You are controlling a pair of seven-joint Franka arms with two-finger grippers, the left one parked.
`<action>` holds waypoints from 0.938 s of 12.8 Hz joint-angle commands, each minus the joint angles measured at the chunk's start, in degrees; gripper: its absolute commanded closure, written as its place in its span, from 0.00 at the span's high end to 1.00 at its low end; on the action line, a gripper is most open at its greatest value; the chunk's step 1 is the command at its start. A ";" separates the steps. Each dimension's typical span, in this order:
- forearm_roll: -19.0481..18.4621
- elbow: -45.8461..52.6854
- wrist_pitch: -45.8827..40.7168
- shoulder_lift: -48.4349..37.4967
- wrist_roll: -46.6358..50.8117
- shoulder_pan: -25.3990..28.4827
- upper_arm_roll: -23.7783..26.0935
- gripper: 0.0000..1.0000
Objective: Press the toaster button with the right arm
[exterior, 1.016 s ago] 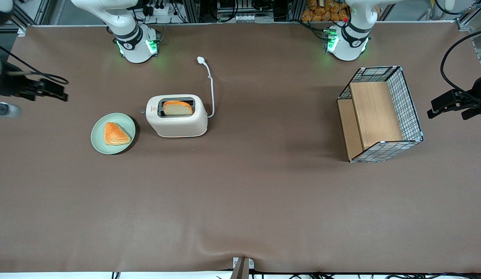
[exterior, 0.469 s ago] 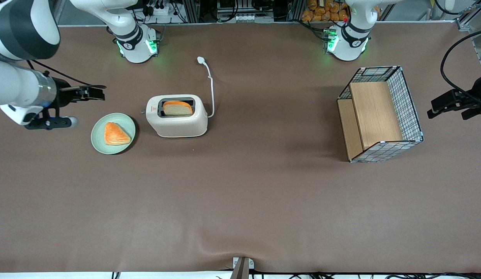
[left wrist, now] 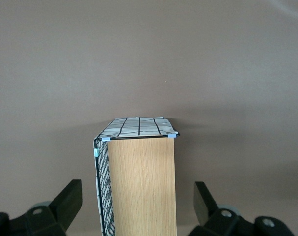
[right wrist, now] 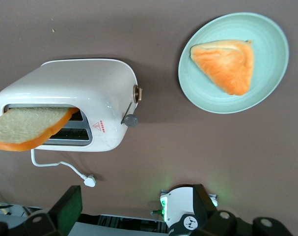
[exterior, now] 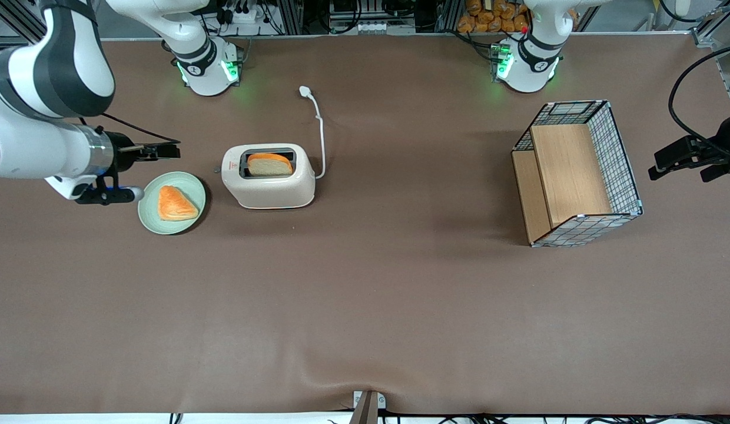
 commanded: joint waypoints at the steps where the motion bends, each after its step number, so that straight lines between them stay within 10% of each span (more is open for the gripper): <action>1: 3.32 -4.31 2.50 -1.93 0.71 -1.10 -0.04 1.00; 5: 5.53 -9.14 5.84 -1.40 0.71 -2.16 -0.04 1.00; 6: 5.53 -10.02 6.63 -1.31 0.62 -2.16 -0.04 0.91; 9: 5.62 -11.35 7.08 -0.96 0.62 -1.63 -0.04 0.20; 12: 5.62 -13.19 8.74 0.27 0.36 -1.19 0.04 0.07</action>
